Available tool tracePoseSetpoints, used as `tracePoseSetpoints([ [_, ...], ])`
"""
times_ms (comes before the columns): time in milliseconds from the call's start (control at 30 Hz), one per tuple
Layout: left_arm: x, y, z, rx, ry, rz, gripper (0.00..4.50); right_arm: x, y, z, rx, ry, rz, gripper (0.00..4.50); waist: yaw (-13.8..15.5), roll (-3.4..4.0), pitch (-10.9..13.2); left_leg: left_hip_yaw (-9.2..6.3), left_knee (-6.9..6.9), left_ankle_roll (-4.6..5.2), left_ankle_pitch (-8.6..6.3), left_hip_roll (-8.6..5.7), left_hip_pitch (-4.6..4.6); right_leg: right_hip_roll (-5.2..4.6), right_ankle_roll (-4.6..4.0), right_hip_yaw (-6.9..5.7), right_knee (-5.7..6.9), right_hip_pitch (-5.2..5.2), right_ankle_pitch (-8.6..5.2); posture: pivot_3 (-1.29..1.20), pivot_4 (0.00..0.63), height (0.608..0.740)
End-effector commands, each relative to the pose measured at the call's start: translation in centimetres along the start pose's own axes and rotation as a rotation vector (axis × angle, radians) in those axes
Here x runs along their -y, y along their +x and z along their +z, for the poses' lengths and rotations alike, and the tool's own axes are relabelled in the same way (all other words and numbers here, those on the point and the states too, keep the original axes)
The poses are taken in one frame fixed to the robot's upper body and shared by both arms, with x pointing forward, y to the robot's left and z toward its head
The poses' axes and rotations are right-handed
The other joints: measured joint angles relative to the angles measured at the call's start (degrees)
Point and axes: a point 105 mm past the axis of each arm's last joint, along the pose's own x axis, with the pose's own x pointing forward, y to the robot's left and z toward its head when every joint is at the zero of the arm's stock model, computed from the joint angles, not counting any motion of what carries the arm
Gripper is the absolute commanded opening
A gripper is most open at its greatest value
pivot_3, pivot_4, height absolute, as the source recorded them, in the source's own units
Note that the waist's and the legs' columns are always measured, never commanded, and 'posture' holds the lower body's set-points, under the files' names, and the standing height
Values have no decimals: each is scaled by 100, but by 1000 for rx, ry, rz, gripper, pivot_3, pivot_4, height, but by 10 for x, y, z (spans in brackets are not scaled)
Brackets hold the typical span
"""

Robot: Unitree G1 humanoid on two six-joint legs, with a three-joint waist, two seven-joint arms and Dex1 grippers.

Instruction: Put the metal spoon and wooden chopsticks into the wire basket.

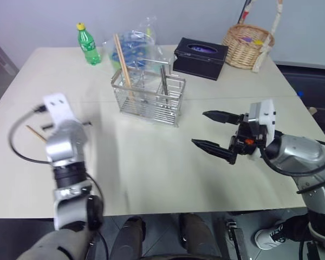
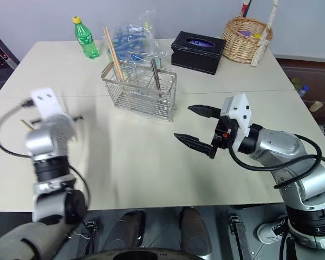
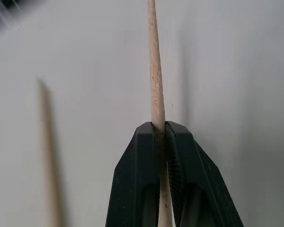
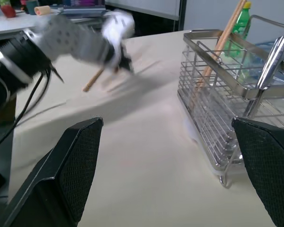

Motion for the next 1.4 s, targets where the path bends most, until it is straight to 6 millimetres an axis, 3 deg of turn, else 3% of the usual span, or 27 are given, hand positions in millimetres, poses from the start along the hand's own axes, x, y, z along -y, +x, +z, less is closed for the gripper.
tracePoseSetpoints([
  [33,19,-9,64,287,-59,-234,97,-3,3,9,47,-37,5,4500,74,-2,-2,-1,0,0,0,-1,-4,-1,0,-1,-9,3,0,0,150,740],
  [233,42,-27,112,540,-83,-554,97,2,8,13,76,-51,-16,4500,133,-3,-2,0,-2,-1,-1,-5,-8,-6,0,-1,-22,6,0,0,150,740],
  [367,75,-74,144,753,-174,-944,97,3,10,13,83,-58,-21,4500,125,-5,0,0,-3,0,-1,-4,-11,-5,1,-1,-21,3,0,0,150,740],
  [667,121,-107,148,798,-252,-1243,97,18,10,21,137,-91,-129,4500,5,-4,-1,0,-1,4,-2,-4,-4,-4,1,-2,-11,5,0,0,150,740],
  [1033,151,-108,122,804,-263,-1246,97,32,9,29,199,-123,-264,4500,-3,-4,0,0,-1,5,-2,-4,-2,-4,1,-1,-9,5,1,0,150,740],
  [1400,147,-88,112,844,-201,-1071,97,28,11,27,199,-111,-269,4500,-2,-4,0,0,-2,5,-2,-4,-1,-4,1,-1,-8,5,1,0,150,740],
])
